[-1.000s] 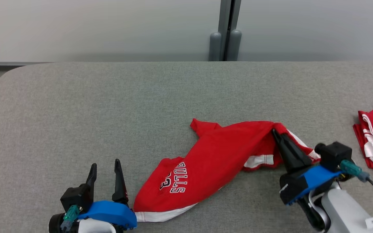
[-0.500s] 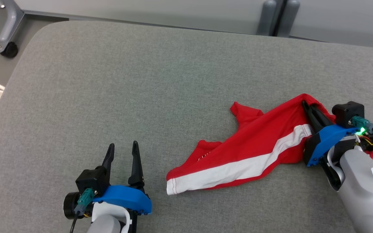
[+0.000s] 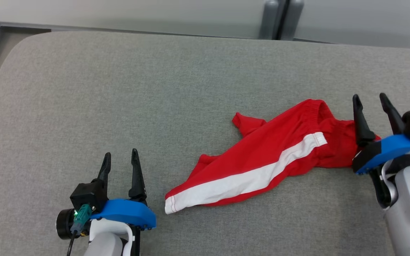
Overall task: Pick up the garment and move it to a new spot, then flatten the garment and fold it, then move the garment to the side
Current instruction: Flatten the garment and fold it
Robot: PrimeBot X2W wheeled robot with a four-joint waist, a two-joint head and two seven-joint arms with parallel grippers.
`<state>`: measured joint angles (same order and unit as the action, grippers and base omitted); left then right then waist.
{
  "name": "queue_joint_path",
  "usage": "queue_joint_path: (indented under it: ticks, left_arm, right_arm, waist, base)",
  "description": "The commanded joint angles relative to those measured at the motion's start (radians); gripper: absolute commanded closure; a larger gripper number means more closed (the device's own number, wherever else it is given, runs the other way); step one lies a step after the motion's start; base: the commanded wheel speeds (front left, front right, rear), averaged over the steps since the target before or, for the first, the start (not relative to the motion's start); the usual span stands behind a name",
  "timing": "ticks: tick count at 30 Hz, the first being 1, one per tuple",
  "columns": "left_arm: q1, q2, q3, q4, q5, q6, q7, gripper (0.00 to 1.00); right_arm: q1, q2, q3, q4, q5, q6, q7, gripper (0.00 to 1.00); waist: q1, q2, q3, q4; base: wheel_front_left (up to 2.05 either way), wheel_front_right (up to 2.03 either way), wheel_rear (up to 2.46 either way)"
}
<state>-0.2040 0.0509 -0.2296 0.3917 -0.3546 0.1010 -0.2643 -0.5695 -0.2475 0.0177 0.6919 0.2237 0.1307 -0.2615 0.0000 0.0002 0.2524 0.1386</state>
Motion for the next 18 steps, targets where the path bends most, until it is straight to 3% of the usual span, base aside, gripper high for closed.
queue_joint_path:
  ticks: [1, 10, 18]
  left_arm:
    - [0.017, 0.0, 0.015, 0.0, 0.013, 0.006, 0.0, 0.0]
    - [0.084, 0.0, 0.091, 0.021, 0.115, 0.035, 0.0, 0.0]
    - [0.153, 0.0, 0.136, 0.06, 0.175, 0.023, 0.0, 0.0]
  right_arm:
    - [0.047, 0.021, -0.014, -0.04, -0.018, 0.0, -0.005, 0.0]
    - [0.294, 0.142, 0.01, -0.293, -0.127, 0.0, -0.005, 0.0]
    - [0.425, 0.19, 0.029, -0.282, -0.171, 0.0, -0.005, 0.0]
  waist:
    - [0.0, -0.0002, -0.036, -0.039]
    - [0.0, -0.0002, -0.135, -0.127]
    - [0.0, -0.0002, -0.223, -0.153]
  base:
    - [0.0, 0.0, 0.0]
    - [0.0, 0.0, 0.0]
    - [0.0, 0.0, 0.0]
